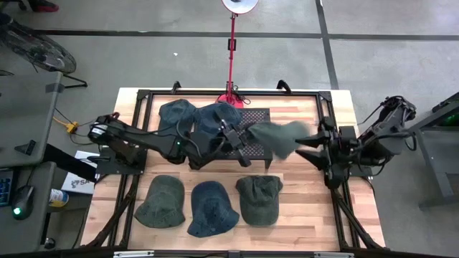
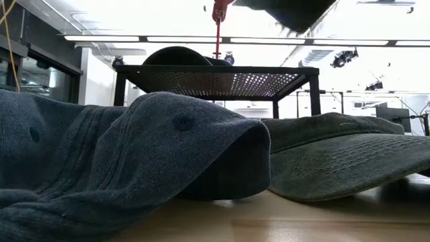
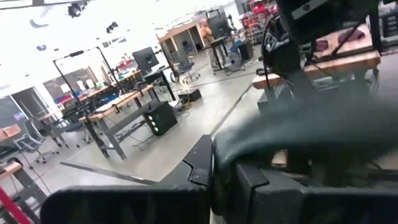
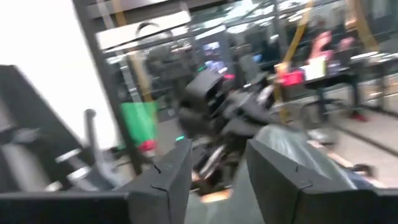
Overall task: Pick & Place hat
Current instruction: Put the bottom right gray cap on the shelf
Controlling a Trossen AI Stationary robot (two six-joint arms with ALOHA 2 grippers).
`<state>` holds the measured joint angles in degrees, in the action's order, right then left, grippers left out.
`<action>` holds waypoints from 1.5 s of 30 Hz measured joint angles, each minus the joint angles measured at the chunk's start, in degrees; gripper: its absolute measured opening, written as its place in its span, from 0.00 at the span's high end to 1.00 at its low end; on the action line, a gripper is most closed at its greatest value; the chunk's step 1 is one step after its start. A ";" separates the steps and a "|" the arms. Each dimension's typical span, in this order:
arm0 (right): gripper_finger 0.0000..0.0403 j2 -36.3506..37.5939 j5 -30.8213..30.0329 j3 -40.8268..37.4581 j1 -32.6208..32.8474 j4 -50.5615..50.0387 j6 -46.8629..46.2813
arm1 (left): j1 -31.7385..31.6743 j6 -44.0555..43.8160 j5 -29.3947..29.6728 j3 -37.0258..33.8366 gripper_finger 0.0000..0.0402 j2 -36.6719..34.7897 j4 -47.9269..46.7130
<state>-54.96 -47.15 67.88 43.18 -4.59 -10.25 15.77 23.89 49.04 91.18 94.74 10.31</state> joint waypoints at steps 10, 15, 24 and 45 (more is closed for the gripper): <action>0.63 -0.02 22.41 0.00 0.00 -7.08 -9.78 | -0.02 0.28 -1.95 0.04 0.96 -2.30 -3.29; 0.65 -0.02 23.73 0.00 0.00 -9.24 -10.77 | 0.00 0.02 -13.74 0.03 0.96 -2.75 -4.34; 0.65 1.28 22.30 0.00 -0.02 -10.13 -7.30 | 0.01 -4.69 -31.74 0.02 0.96 -2.75 -4.51; 0.65 -6.03 20.89 -0.26 -4.70 -10.93 6.82 | 0.02 -19.85 -70.45 0.04 0.96 -2.78 3.13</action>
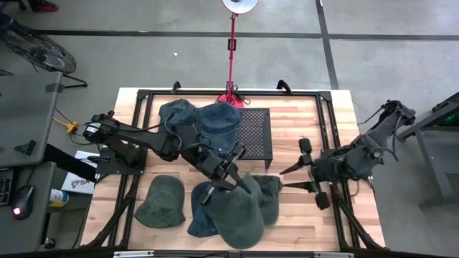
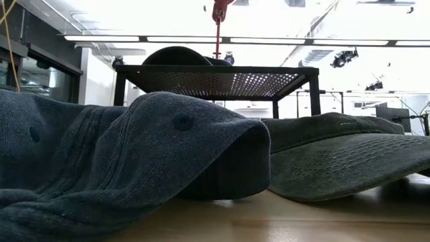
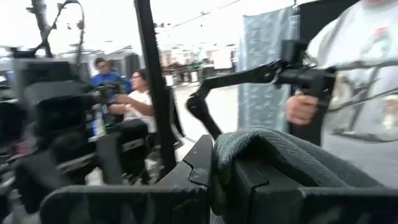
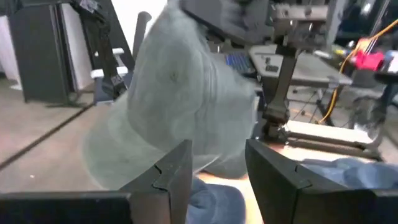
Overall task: Pick & Place hat
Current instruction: Put the bottom right gray cap on the shelf
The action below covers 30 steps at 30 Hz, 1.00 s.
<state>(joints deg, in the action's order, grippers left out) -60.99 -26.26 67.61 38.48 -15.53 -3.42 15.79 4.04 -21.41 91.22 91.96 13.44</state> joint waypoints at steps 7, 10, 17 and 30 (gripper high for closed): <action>0.62 -2.39 11.53 0.00 -5.87 4.17 -4.66 | 0.00 -2.74 -5.20 0.00 0.96 0.00 0.45; 0.56 -3.71 16.71 0.00 -7.54 6.56 -5.59 | 0.00 -3.31 -6.39 0.00 0.96 0.00 0.60; 0.40 -7.29 19.58 0.00 -9.73 10.85 -7.06 | 0.00 -3.33 -6.60 0.00 0.96 0.00 0.58; 0.34 -11.54 22.33 0.00 -10.75 20.42 -8.07 | 0.00 -2.93 -3.35 0.00 0.96 0.00 -0.50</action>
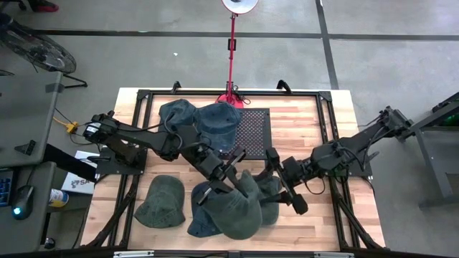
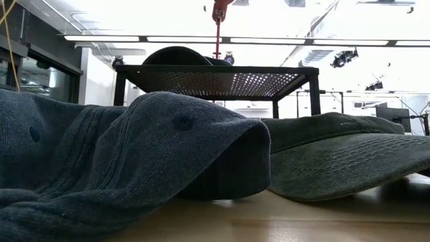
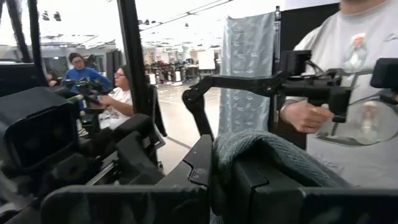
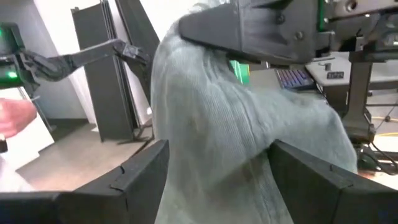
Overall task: Pick & Place hat
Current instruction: Put the bottom right gray cap on the shelf
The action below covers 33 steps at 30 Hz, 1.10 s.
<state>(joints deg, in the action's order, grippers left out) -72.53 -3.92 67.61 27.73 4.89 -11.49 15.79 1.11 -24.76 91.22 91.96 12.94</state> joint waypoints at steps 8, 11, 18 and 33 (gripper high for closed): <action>0.34 0.02 -0.04 0.00 0.00 1.30 -0.06 | -0.03 2.23 9.39 0.15 0.96 1.51 -0.30; 0.34 0.11 -0.58 0.00 0.02 0.12 -0.06 | -0.07 2.27 10.99 0.04 0.96 2.10 -0.86; 0.34 2.37 -2.84 0.00 0.07 -6.98 -0.84 | -0.02 1.67 9.60 0.04 0.96 2.60 -1.08; 0.34 5.51 -0.91 0.04 2.46 -10.86 -3.21 | 0.00 2.24 16.40 0.04 0.96 2.58 -2.33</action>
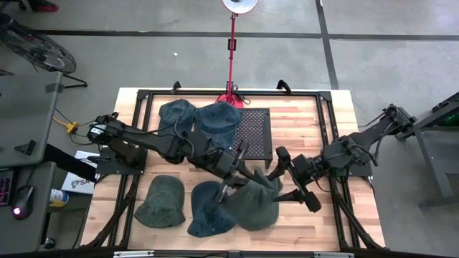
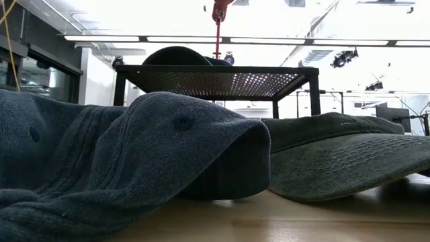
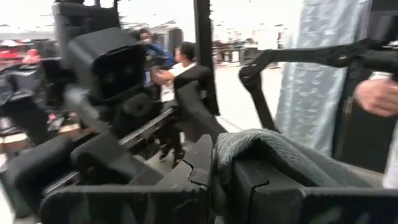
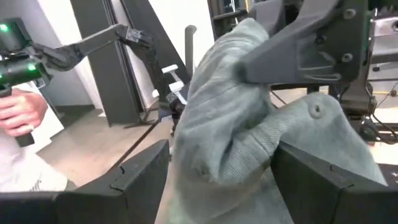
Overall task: Pick & Place hat
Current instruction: Put the bottom right gray cap on the shelf
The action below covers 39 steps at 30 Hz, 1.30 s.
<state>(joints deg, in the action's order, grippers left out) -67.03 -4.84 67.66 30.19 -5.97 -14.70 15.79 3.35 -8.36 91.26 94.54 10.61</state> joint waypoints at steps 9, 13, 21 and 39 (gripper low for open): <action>0.34 1.45 -4.73 0.00 1.49 -1.69 -0.07 | -0.01 0.78 2.74 0.00 0.96 0.00 -0.53; 0.34 0.33 -6.67 0.00 1.49 -0.96 0.21 | 0.00 0.90 2.91 0.00 0.96 0.00 -0.50; 0.34 -2.00 -9.20 0.00 1.32 2.44 1.59 | 0.00 0.92 6.93 -0.04 0.96 0.82 0.23; 0.57 -2.03 -10.52 0.00 1.35 0.74 -2.01 | -0.02 5.50 11.98 -0.06 0.96 1.03 2.54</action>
<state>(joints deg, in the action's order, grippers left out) -69.06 -15.35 67.66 31.54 -5.24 -16.71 15.77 8.84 3.62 91.20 95.57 13.15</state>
